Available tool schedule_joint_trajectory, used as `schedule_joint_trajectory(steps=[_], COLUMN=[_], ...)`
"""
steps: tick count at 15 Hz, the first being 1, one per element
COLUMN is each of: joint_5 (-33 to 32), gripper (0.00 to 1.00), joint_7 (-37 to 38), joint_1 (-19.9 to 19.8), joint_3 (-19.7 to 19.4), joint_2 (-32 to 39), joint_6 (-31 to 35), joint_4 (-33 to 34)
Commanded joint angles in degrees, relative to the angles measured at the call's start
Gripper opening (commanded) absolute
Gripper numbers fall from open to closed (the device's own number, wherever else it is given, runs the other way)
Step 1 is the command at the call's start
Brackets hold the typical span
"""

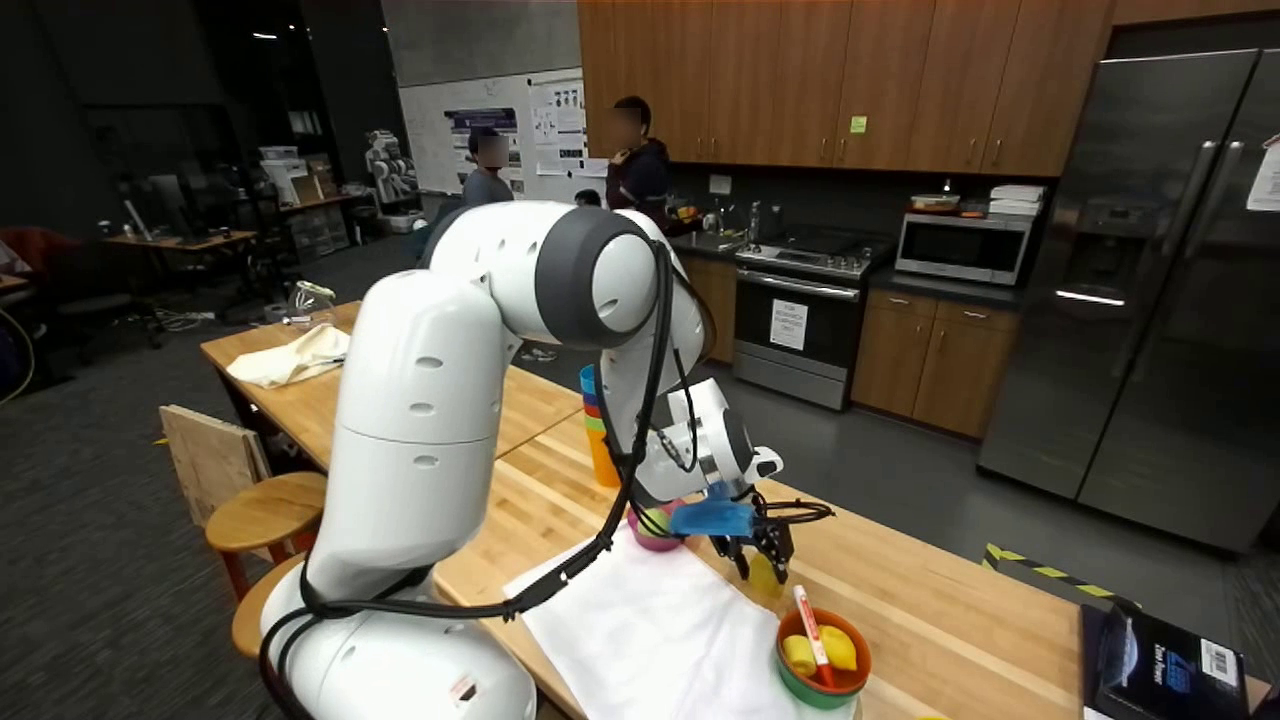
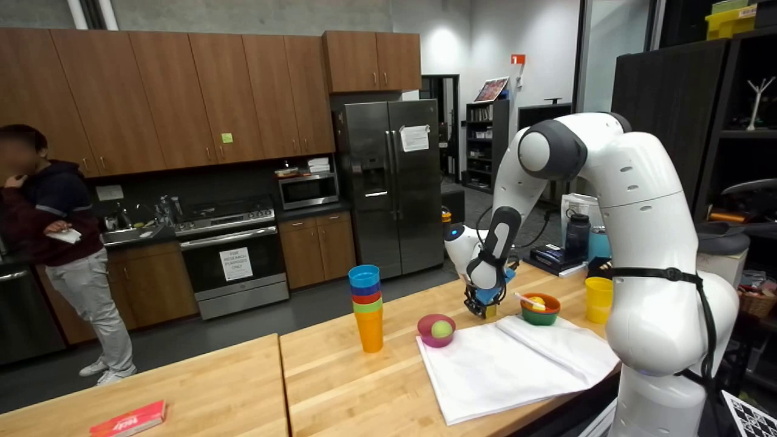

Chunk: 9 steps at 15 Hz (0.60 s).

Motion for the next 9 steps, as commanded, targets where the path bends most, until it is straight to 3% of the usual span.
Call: schedule_joint_trajectory(steps=[1,3,6,7,9], joint_5=[1.52,1.71,1.74,1.74,0.98], gripper=[0.75,0.89,0.89,0.97,1.0], joint_7=[-1.15,-1.27,-1.3,-1.31,-0.47], joint_1=[1.94,2.05,2.1,2.1,3.45], joint_3=[-1.87,-1.91,-1.92,-1.92,-2.19], joint_2=[0.39,1.0,1.18,1.18,0.72], joint_6=[0.36,0.39,0.39,0.39,0.06], joint_4=[-0.06,0.01,0.09,0.13,0.53])
